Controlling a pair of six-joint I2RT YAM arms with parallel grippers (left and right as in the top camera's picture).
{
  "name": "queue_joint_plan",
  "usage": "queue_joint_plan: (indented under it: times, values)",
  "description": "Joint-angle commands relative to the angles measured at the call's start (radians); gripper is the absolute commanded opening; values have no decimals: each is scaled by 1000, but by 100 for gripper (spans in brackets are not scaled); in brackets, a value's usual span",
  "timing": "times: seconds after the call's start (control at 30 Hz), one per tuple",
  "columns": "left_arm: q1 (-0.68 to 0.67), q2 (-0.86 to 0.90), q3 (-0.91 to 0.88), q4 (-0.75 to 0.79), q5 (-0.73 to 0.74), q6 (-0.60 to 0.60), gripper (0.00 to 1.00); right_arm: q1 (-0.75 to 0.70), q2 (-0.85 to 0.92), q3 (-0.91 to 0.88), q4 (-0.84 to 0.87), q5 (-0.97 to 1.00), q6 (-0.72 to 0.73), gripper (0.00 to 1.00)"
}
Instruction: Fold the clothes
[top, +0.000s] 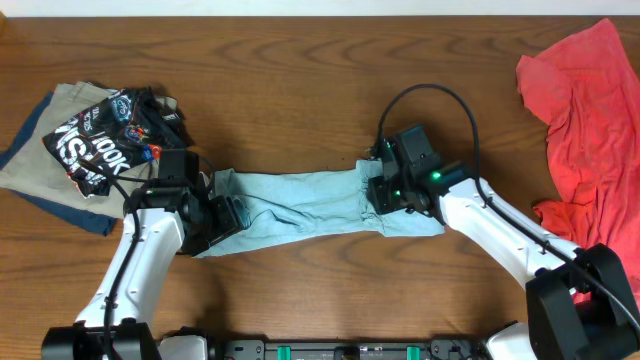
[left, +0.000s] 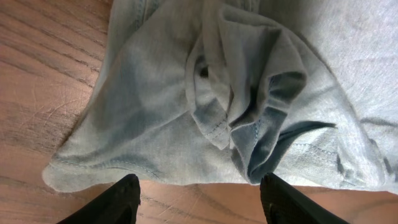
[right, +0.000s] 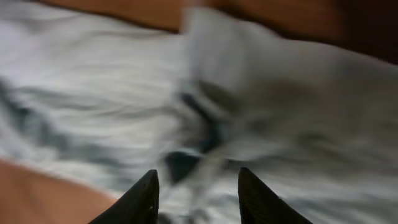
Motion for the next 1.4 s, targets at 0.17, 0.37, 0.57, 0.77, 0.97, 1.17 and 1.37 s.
queue_joint_plan:
  times: [0.17,0.37,0.57,0.77,0.97,1.17,1.37]
  values:
    - [4,4,-8,-4,-6,14,64,-4,2,-2,-30,125,55,41]
    - [4,4,-8,-4,-6,14,64,23,58,-2,14,64,55,41]
    - [4,4,-8,-5,-6,14,64,56,153,-2,102,-62,48,40]
    - [4,4,-7,-3,-6,27,64,70,153,5,164,-111,19,41]
    - [4,4,33,-4,-63,75,64,26,77,12,120,-63,-3,48]
    - [5,6,58,65,-93,122,79,-31,-53,12,47,-40,-29,52]
    - [27,51,58,129,-128,176,83,-77,-159,12,-21,-41,-28,56]
